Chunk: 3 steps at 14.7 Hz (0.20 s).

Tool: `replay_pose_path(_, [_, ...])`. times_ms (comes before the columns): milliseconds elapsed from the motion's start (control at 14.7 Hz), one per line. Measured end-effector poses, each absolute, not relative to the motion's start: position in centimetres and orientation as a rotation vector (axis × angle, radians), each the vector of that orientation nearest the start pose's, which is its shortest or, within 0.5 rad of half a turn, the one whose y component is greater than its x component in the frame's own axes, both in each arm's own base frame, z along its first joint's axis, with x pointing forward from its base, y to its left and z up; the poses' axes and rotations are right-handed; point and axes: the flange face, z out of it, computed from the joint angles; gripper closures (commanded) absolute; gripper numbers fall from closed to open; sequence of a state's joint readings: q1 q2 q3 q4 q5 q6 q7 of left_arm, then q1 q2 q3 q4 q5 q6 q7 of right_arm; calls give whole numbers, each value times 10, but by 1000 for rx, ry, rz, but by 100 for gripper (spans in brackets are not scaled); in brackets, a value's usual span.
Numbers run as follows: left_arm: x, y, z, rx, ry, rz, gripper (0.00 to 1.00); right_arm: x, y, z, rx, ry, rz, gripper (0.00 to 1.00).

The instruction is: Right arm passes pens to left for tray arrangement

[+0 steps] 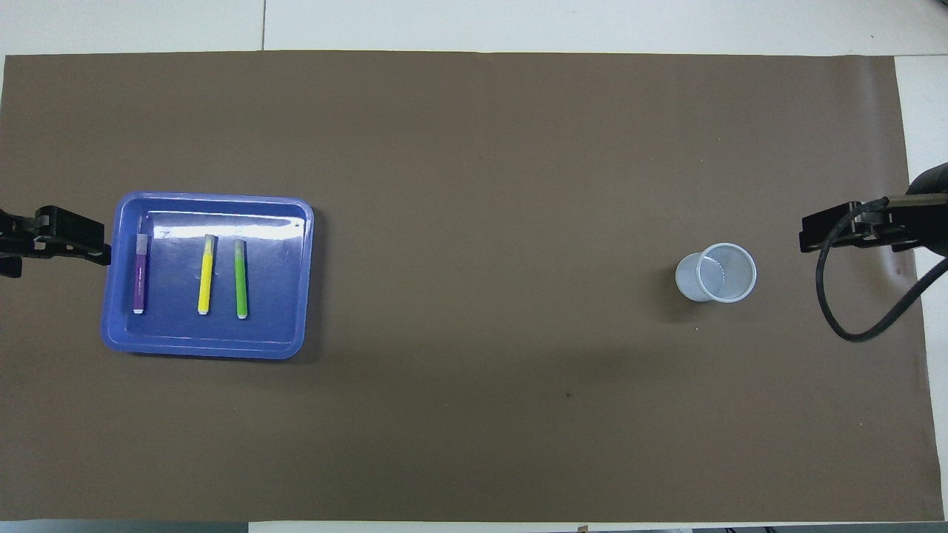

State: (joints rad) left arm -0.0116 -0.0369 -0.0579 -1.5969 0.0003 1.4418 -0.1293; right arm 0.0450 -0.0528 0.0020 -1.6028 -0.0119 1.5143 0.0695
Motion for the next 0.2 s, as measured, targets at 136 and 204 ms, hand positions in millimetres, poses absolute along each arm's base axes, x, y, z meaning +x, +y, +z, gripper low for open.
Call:
replay_pose_path(136, [527, -39, 620, -3134, -93, 194, 0, 532, 24, 633, -3155, 36, 55, 0])
replay_pose_path(204, [527, -40, 620, -3140, -92, 195, 0, 532, 24, 633, -3155, 36, 55, 0])
